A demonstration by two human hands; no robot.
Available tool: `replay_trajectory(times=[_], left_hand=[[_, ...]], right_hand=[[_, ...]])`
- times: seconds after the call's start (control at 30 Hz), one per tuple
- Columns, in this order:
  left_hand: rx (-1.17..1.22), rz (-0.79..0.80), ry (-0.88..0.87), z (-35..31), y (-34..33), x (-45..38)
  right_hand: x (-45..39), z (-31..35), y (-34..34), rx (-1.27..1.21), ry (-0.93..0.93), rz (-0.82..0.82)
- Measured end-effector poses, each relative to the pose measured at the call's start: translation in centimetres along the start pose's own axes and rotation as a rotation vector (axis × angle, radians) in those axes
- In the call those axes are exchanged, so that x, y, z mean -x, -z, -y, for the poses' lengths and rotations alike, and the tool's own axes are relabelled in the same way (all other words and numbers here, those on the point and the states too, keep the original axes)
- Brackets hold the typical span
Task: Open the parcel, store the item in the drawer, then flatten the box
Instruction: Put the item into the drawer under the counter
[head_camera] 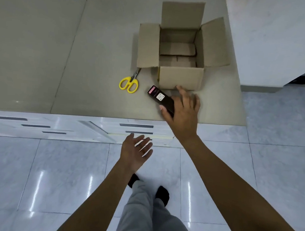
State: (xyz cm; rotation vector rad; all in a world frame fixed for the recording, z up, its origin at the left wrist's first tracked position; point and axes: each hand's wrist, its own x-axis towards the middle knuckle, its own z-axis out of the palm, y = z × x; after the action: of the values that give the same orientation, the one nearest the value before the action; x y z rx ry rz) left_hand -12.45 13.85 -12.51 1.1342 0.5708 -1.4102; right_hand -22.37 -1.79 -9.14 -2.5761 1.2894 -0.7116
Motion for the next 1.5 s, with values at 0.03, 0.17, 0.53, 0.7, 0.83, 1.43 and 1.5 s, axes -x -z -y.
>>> replay_trajectory(times=[0.03,0.17,0.53,0.7,0.83,1.43,1.5], left_hand=[[0.053,0.014,0.018,-0.3,-0.1,-1.3],[0.205,-0.014,0.03,-1.2,-1.9,-6.0],[0.343,0.137,0.064,-0.6,-2.2,-9.9],[0.282,0.202,0.049,0.6,0.4,-10.4],[0.248,0.222,0.078,2.3,2.8,-9.5],[0.329,0.423,0.276,8.7,12.2,-6.4],[0.333,0.457,0.284,8.7,12.2,-6.2]], right_hand=[[0.0,-0.1,-0.1,0.005,0.007,-0.021],[-0.1,-0.3,-0.8,0.033,0.026,-0.076],[0.2,-0.3,-1.1,0.023,0.07,-0.123],[0.4,-0.5,-1.1,0.006,0.063,-0.147],[0.6,-0.1,-0.7,-0.004,0.017,-0.14],[9.1,-0.2,-8.6,-0.129,-0.168,0.691],[7.9,-0.7,-9.9,-0.072,-0.276,0.837]])
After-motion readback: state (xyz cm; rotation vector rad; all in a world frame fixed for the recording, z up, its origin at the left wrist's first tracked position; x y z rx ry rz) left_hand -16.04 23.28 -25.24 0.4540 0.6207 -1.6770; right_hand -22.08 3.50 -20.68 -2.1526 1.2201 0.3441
